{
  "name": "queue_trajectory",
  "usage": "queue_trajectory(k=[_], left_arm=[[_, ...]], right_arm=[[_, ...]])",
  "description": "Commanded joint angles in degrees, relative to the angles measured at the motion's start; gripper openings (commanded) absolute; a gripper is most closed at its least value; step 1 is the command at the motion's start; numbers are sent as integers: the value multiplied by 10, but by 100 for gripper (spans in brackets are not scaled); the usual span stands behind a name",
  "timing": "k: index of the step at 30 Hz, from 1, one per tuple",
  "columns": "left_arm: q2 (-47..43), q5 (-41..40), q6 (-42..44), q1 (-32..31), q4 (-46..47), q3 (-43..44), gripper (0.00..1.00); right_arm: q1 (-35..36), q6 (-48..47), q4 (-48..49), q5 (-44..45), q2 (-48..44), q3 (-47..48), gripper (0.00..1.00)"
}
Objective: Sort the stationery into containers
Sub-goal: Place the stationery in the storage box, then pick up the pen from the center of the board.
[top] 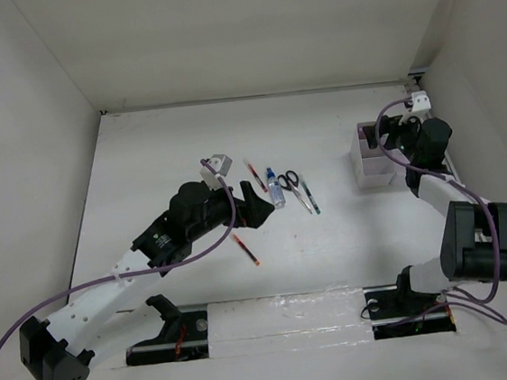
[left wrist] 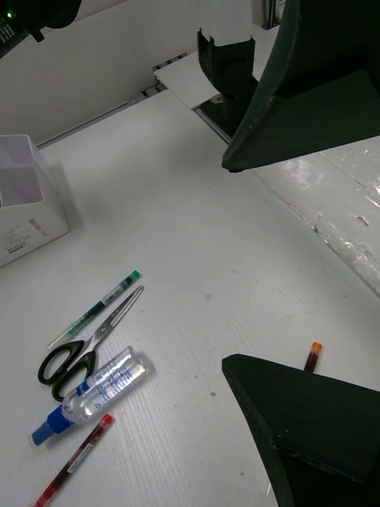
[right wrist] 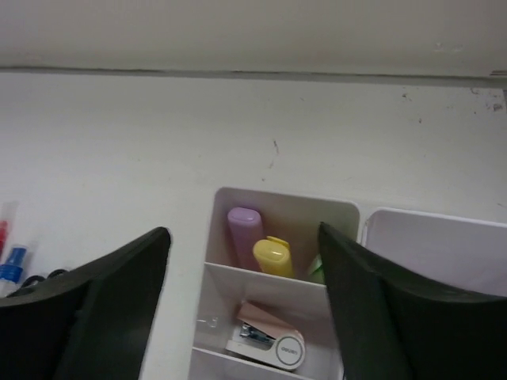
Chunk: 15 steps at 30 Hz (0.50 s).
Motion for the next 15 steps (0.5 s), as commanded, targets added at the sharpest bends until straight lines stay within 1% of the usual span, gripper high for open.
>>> queue_trajectory(k=[1, 2, 3, 5, 6, 8, 9, 10, 11, 12, 13, 14, 15], left_arm=[[0, -1, 9, 0, 26, 9, 100], [6, -17, 9, 0, 26, 9, 100], [6, -27, 3, 0, 26, 9, 100], [19, -47, -2, 0, 6, 16, 100], [30, -72, -9, 0, 0, 16, 100], [42, -109, -21, 0, -29, 34, 100], [49, -158, -30, 0, -43, 40, 100], [66, -186, -55, 0, -62, 59, 100], [74, -211, -67, 0, -101, 69, 100], [81, -235, -81, 0, -122, 79, 100], [92, -278, -98, 0, -144, 89, 100], [92, -297, -136, 0, -184, 103, 100], [92, -314, -158, 0, -204, 109, 100]], right_arm=[[23, 4, 29, -5, -40, -2, 87], [28, -1, 14, -5, -48, -2, 89], [28, -1, 7, 2, -56, -2, 100], [49, -1, -15, 13, -86, 8, 100], [56, 7, -38, 24, -98, 8, 100], [87, 19, -82, 87, -121, 35, 100], [104, 30, -142, 123, -144, 48, 100], [152, 39, -177, 218, -154, 63, 100], [182, 39, -210, 267, -163, 99, 100], [216, 71, -249, 333, -177, 119, 100], [250, 91, -322, 402, -183, 138, 100], [303, 91, -347, 461, -189, 154, 100], [324, 91, -360, 471, -196, 165, 100]])
